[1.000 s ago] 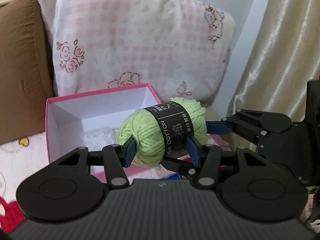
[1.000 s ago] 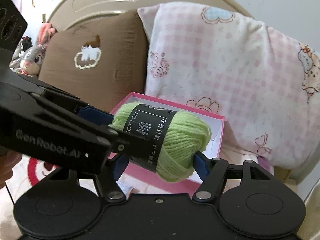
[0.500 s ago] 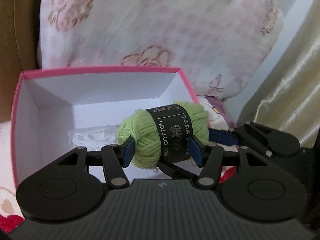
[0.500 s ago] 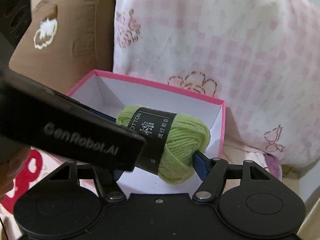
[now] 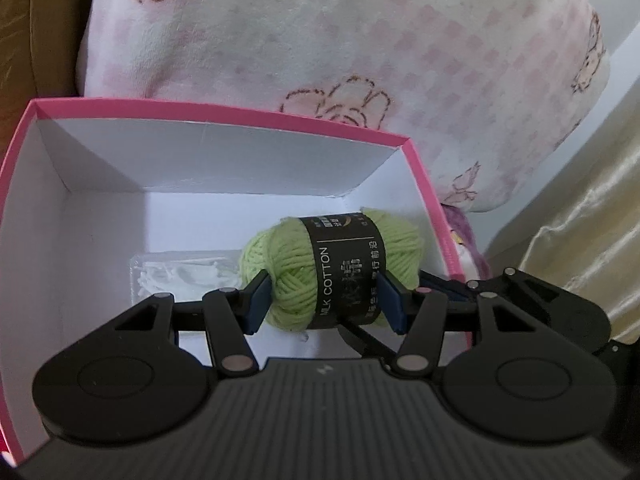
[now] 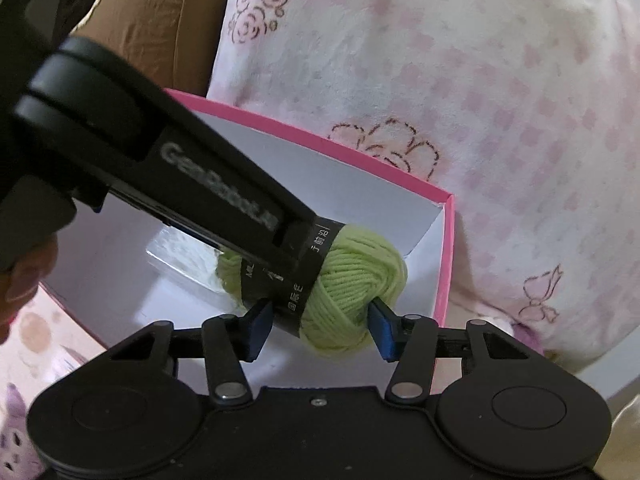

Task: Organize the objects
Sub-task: 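Lower the yarn ball into the pink box and open the right tool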

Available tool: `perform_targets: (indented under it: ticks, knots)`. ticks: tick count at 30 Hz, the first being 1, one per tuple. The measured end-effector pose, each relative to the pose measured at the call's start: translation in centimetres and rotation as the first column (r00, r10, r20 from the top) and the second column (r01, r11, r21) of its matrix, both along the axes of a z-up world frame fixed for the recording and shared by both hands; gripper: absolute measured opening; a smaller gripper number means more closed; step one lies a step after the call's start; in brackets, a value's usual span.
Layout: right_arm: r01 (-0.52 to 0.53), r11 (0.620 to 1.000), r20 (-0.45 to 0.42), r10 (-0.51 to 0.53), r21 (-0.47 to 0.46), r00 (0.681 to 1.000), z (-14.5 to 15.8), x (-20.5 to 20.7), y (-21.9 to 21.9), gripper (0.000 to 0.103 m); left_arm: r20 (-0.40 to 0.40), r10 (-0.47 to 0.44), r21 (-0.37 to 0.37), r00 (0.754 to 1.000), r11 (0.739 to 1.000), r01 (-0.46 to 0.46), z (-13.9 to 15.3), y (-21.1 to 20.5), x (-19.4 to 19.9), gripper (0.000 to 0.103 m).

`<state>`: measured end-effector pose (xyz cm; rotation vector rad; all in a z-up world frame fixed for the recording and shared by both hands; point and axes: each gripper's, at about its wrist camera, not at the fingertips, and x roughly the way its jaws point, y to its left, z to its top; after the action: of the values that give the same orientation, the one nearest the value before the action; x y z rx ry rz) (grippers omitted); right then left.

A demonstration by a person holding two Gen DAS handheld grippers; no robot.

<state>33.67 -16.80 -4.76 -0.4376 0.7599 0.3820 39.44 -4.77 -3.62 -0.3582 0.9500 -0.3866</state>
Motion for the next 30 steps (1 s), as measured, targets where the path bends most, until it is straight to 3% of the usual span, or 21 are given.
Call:
perform_targets:
  ticks: [5, 6, 10, 11, 12, 15, 19, 26, 30]
  knots:
    - [-0.021, 1.0, -0.022, 0.022, 0.013, 1.0, -0.5, 0.7, -0.5, 0.061, -0.018, 0.034, 0.017, 0.999, 0.999, -0.033, -0.6, 0.2, 0.6, 0.05]
    - [-0.032, 0.999, -0.013, 0.032, 0.019, 0.999, -0.4, 0.6, -0.8, 0.061, -0.026, 0.043, 0.035, 0.999, 0.998, -0.042, -0.7, 0.1, 0.7, 0.044]
    - [-0.074, 0.993, 0.028, 0.072, 0.088, 0.997, 0.1, -0.2, -2.1, 0.062, -0.034, 0.053, 0.053, 0.998, 0.997, -0.051, -1.4, -0.4, 0.9, 0.035]
    - [-0.082, 0.993, 0.015, 0.081, 0.084, 0.997, 0.0, -0.1, -2.1, 0.06, -0.033, 0.052, 0.055, 0.998, 0.997, -0.05, -1.5, -0.5, 0.9, 0.035]
    - [-0.084, 0.994, 0.001, 0.084, 0.071, 0.996, -0.3, 0.0, -2.1, 0.05, -0.03, 0.053, 0.059, 0.998, 0.997, -0.051, -1.6, -0.7, 0.9, 0.035]
    - [-0.057, 0.997, -0.044, 0.06, 0.061, 0.997, -1.3, 0.7, -2.3, 0.035, -0.019, 0.049, 0.085, 0.999, 0.995, -0.047, -1.6, -1.0, 0.7, 0.033]
    - [-0.054, 0.997, -0.012, 0.054, 0.046, 0.998, -1.7, 0.7, -2.5, 0.034, -0.031, 0.041, 0.102, 0.999, 0.994, -0.038, -2.1, -1.8, 0.7, 0.031]
    - [-0.069, 0.995, -0.03, 0.071, 0.067, 0.997, -1.3, 2.0, -1.4, 0.034, -0.014, 0.058, 0.124, 0.998, 0.991, -0.056, -1.6, -2.0, 0.4, 0.029]
    - [-0.063, 0.991, -0.02, 0.066, 0.119, 0.998, 0.0, 0.3, -2.8, 0.034, 0.003, 0.066, 0.158, 0.998, 0.985, -0.066, -0.7, -1.2, -0.5, 0.032]
